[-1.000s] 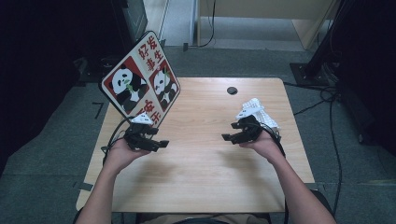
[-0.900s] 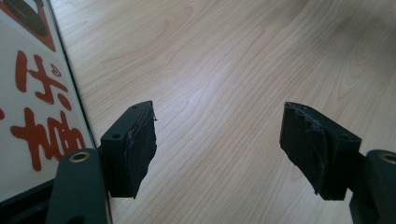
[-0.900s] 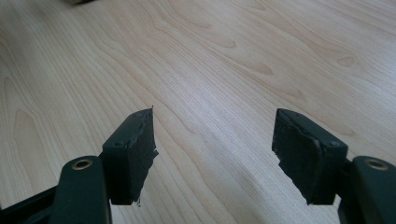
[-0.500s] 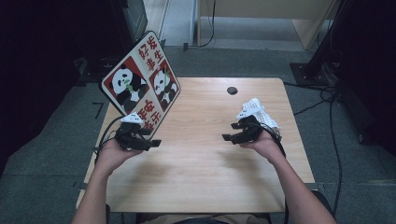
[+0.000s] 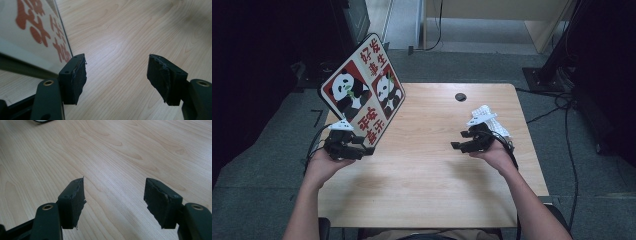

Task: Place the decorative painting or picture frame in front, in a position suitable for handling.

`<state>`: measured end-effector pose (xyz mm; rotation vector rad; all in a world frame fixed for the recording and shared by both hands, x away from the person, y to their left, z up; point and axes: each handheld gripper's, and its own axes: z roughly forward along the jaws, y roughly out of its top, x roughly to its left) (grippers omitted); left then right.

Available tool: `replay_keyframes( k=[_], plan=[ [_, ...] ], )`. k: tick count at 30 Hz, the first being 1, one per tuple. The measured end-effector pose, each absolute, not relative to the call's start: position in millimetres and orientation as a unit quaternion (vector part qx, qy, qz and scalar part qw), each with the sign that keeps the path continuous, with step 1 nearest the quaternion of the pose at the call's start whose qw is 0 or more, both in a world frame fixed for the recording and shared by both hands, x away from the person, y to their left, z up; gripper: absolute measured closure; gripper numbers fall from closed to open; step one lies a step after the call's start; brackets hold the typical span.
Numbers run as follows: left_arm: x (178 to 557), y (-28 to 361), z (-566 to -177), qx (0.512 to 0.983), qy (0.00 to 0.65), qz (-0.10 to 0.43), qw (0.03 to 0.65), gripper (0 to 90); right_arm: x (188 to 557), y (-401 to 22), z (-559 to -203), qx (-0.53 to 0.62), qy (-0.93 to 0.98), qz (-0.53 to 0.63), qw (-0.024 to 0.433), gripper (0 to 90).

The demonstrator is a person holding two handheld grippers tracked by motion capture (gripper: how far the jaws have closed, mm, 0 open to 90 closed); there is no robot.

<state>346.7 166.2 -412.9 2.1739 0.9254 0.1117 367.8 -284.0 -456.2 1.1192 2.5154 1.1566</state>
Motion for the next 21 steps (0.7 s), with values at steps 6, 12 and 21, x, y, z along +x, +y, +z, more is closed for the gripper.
replay_keyframes(
  k=[6, 12, 21],
  plan=[
    [345.9, 178.9, -410.1, 0.843, 0.376, 0.048, 0.383, 32.3, 366.7, -283.6, -457.0, 0.369, 0.845, 0.38, 0.078, 33.9],
    [345.3, 192.8, -408.7, 0.836, 0.388, 0.05, 0.385, 32.9, 365.6, -284.9, -456.9, 0.367, 0.845, 0.379, 0.079, 34.0],
    [345.0, 216.1, -404.8, 0.825, 0.409, 0.057, 0.384, 34.8, 364.8, -283.6, -459.1, 0.366, 0.849, 0.374, 0.074, 33.9]
  ],
)
